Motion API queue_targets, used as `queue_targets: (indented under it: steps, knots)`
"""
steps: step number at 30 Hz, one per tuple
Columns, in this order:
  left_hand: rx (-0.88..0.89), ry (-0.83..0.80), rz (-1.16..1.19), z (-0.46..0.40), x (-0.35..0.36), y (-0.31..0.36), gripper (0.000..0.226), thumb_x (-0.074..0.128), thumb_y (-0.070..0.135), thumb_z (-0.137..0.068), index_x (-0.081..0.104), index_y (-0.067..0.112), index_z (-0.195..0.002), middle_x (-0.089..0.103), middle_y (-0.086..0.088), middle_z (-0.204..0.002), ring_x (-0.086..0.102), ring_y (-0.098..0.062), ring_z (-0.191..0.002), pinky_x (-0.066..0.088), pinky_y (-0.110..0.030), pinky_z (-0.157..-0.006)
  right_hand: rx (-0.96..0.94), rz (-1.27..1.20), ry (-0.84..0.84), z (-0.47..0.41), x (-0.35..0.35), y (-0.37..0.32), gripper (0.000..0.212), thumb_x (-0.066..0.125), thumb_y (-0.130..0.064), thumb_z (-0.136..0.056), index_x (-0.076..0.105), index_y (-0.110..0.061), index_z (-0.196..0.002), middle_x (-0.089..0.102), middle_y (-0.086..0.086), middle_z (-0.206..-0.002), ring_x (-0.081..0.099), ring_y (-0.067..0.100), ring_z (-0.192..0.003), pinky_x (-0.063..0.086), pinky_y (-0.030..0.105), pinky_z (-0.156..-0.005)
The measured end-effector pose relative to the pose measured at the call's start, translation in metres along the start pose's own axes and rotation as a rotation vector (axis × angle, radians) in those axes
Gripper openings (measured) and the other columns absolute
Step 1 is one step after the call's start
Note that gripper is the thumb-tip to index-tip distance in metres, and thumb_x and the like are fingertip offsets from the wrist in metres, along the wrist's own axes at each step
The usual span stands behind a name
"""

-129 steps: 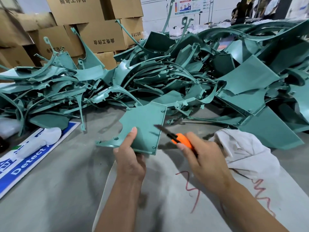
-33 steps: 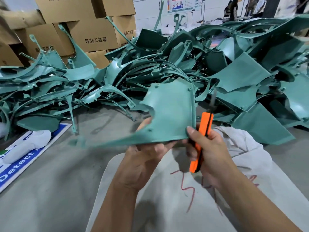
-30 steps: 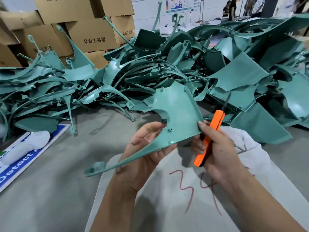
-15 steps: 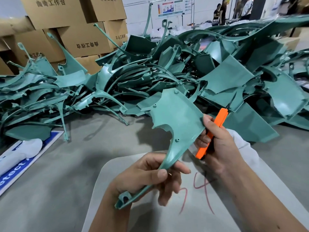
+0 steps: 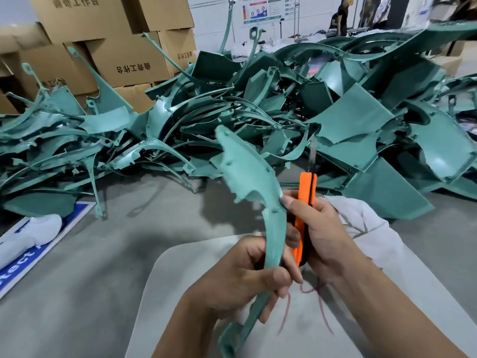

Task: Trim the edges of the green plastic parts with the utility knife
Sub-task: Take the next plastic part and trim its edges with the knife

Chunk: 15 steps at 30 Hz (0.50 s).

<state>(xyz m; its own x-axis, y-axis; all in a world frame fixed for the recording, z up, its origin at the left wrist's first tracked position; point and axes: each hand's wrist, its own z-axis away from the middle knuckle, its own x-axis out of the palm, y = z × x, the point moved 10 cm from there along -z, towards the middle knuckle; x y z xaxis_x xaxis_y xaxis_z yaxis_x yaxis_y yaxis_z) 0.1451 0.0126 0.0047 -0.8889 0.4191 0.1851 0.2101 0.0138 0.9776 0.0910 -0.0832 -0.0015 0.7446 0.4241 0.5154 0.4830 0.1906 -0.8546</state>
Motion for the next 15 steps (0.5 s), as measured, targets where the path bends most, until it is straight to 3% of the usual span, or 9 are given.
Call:
queue_targets:
  steps: [1, 4, 6, 8, 11, 13, 15]
  knots:
    - [-0.026, -0.014, -0.002, 0.0, 0.002, -0.003, 0.047, 0.077, 0.046, -0.087, 0.067, 0.003, -0.102, 0.062, -0.007, -0.075, 0.061, -0.01, -0.046, 0.048, -0.017, -0.044, 0.006, -0.037, 0.021, 0.0, -0.002, 0.0, 0.011, 0.073, -0.019, -0.091, 0.074, -0.01, -0.086, 0.043, 0.009, -0.052, 0.035, 0.014, -0.036, 0.032, 0.022, -0.039]
    - [-0.05, -0.013, -0.03, 0.001, -0.002, -0.006, 0.065, 0.075, 0.057, -0.084, 0.065, -0.001, -0.111, 0.067, -0.01, -0.09, 0.068, -0.018, -0.062, 0.052, -0.027, -0.057, 0.052, -0.096, 0.06, -0.002, -0.007, 0.003, 0.016, 0.06, -0.004, -0.099, 0.069, -0.009, -0.086, 0.042, 0.003, -0.047, 0.033, 0.009, -0.033, 0.03, 0.019, -0.034]
    - [-0.051, 0.074, -0.034, 0.001, -0.016, -0.003, 0.094, 0.07, 0.075, -0.074, 0.059, -0.004, -0.123, 0.067, -0.018, -0.108, 0.07, -0.028, -0.08, 0.056, -0.033, -0.062, 0.076, -0.069, 0.08, -0.002, -0.01, 0.005, 0.014, 0.058, -0.003, -0.1, 0.063, -0.009, -0.088, 0.039, 0.001, -0.045, 0.031, 0.008, -0.033, 0.03, 0.019, -0.033]
    - [-0.02, 0.232, 0.192, 0.005, -0.04, 0.002, 0.118, 0.065, 0.088, -0.064, 0.052, -0.005, -0.136, 0.061, -0.027, -0.128, 0.068, -0.035, -0.095, 0.062, -0.036, -0.061, 0.07, 0.021, 0.102, -0.004, -0.017, 0.005, 0.016, 0.058, 0.001, -0.098, 0.062, -0.01, -0.086, 0.042, -0.001, -0.046, 0.032, 0.007, -0.035, 0.03, 0.019, -0.033]
    - [0.073, 0.453, 0.497, 0.02, -0.08, 0.007, 0.114, 0.05, 0.09, -0.07, 0.053, 0.001, -0.142, 0.056, -0.029, -0.142, 0.067, -0.043, -0.111, 0.066, -0.043, -0.071, 0.025, 0.243, 0.105, -0.007, -0.024, -0.001, 0.008, 0.067, -0.005, -0.081, 0.061, -0.008, -0.085, 0.044, 0.001, -0.047, 0.035, 0.012, -0.037, 0.032, 0.02, -0.037]
    - [0.08, 0.527, 0.484, 0.03, -0.099, 0.007, 0.109, 0.045, 0.087, -0.074, 0.048, 0.005, -0.147, 0.058, -0.025, -0.142, 0.061, -0.048, -0.123, 0.057, -0.053, -0.091, 0.027, 0.401, 0.134, -0.007, -0.028, 0.0, 0.011, 0.068, -0.005, -0.078, 0.059, -0.008, -0.082, 0.044, 0.004, -0.048, 0.036, 0.017, -0.038, 0.034, 0.023, -0.038]
    - [0.081, 0.513, 0.446, 0.032, -0.102, 0.008, 0.113, 0.053, 0.087, -0.071, 0.043, 0.007, -0.15, 0.057, -0.024, -0.143, 0.056, -0.051, -0.128, 0.052, -0.057, -0.097, 0.064, 0.498, 0.132, -0.006, -0.028, 0.007, 0.014, 0.066, 0.003, -0.085, 0.058, -0.008, -0.08, 0.044, 0.007, -0.048, 0.037, 0.019, -0.039, 0.034, 0.026, -0.039]
